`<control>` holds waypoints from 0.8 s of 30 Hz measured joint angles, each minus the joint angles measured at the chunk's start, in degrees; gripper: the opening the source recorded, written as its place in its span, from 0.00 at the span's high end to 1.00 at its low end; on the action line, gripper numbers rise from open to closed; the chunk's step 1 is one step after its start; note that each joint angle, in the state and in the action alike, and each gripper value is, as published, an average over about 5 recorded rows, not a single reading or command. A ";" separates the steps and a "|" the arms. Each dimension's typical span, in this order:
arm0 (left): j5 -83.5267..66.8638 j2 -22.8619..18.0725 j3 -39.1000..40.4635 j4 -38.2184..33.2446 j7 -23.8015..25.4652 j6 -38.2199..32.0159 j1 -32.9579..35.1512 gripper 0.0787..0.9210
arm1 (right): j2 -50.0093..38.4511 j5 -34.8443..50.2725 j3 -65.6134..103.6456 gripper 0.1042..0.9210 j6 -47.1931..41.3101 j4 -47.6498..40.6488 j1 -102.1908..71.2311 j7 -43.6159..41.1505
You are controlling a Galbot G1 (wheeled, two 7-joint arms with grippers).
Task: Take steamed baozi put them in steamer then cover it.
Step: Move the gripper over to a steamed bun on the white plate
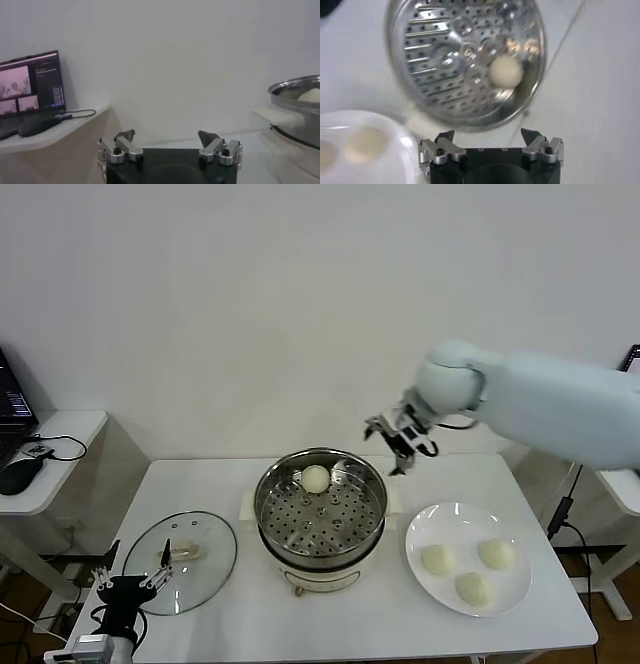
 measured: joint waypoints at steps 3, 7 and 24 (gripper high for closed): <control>0.02 -0.11 -0.06 0.13 -0.06 0.00 0.00 0.12 | -3.62 -0.71 -0.06 0.12 -1.59 1.85 -1.13 -0.36; 0.17 -0.47 -0.07 0.50 -0.07 -0.01 -0.14 0.12 | -7.44 -2.20 0.71 0.12 -2.80 3.30 -3.60 -0.71; 0.37 -0.07 -0.96 2.51 -0.04 0.02 -0.84 0.12 | -11.99 -11.45 11.03 0.12 -3.32 2.40 -22.70 -0.44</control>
